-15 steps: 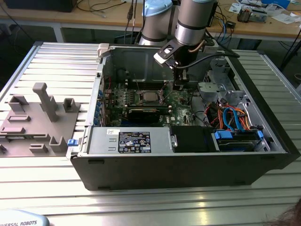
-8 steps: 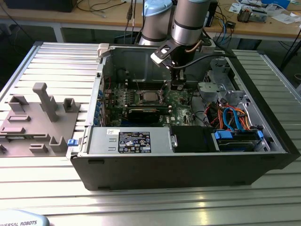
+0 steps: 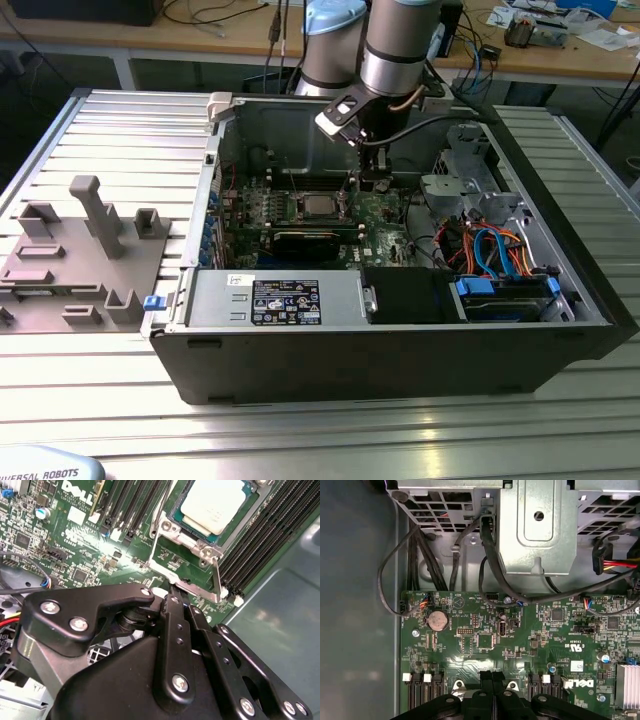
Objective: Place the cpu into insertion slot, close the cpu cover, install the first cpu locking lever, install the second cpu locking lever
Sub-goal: 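Close the cpu cover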
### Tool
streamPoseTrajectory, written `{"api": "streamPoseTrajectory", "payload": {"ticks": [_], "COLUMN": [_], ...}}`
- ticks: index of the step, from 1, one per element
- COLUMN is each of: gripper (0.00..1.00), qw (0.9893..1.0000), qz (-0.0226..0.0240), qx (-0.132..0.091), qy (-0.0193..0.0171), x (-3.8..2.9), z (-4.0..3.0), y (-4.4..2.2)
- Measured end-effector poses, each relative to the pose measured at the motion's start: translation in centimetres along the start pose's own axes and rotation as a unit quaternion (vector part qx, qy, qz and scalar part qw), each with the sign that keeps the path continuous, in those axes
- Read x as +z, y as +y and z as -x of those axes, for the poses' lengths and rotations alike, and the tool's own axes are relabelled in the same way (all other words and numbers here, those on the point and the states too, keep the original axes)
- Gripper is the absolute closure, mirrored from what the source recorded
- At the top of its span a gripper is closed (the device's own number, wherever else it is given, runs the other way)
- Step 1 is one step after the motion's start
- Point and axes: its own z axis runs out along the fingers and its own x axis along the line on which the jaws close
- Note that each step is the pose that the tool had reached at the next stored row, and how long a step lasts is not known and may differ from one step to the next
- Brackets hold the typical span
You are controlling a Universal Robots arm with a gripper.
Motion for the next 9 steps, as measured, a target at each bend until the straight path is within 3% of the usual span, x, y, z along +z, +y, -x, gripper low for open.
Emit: {"api": "streamPoseTrajectory", "payload": {"ticks": [9], "gripper": [0.89], "qw": [1.0], "qz": [0.0], "qx": [0.0], "qy": [0.0], "x": [0.08], "z": [-0.01], "y": [-0.81]}}
